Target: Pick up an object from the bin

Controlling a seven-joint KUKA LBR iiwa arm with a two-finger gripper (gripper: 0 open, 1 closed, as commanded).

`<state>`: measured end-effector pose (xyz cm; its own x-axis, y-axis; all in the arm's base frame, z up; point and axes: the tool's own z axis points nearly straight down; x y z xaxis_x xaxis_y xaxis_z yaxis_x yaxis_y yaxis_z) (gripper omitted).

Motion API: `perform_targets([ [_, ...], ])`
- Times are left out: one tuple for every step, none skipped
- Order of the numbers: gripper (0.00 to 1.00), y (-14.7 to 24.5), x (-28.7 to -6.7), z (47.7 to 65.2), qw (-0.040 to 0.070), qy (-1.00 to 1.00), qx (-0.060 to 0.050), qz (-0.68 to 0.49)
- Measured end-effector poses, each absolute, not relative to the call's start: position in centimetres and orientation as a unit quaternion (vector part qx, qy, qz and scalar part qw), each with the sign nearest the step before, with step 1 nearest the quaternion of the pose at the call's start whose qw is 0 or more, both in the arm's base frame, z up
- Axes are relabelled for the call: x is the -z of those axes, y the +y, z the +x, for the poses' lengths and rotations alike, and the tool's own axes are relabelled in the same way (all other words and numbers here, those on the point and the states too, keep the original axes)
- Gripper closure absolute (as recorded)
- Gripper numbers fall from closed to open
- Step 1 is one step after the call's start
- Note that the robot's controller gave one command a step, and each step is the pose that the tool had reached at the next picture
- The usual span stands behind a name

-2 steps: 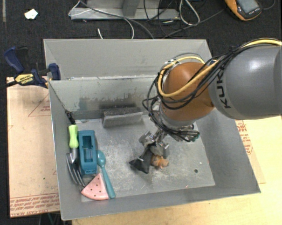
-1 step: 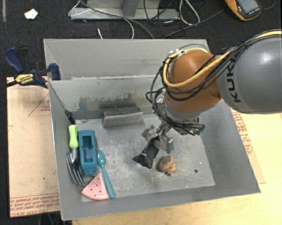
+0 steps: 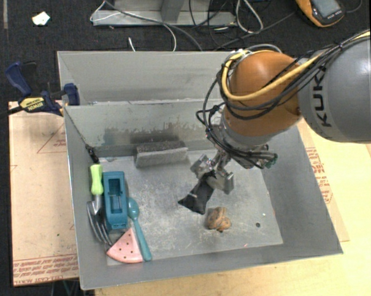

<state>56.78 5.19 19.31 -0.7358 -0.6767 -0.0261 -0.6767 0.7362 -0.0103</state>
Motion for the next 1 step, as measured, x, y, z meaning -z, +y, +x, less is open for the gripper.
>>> perform_targets([
  [1.00, 5.19, -24.00, 56.85, 0.015, 0.932, 0.001, -0.363],
])
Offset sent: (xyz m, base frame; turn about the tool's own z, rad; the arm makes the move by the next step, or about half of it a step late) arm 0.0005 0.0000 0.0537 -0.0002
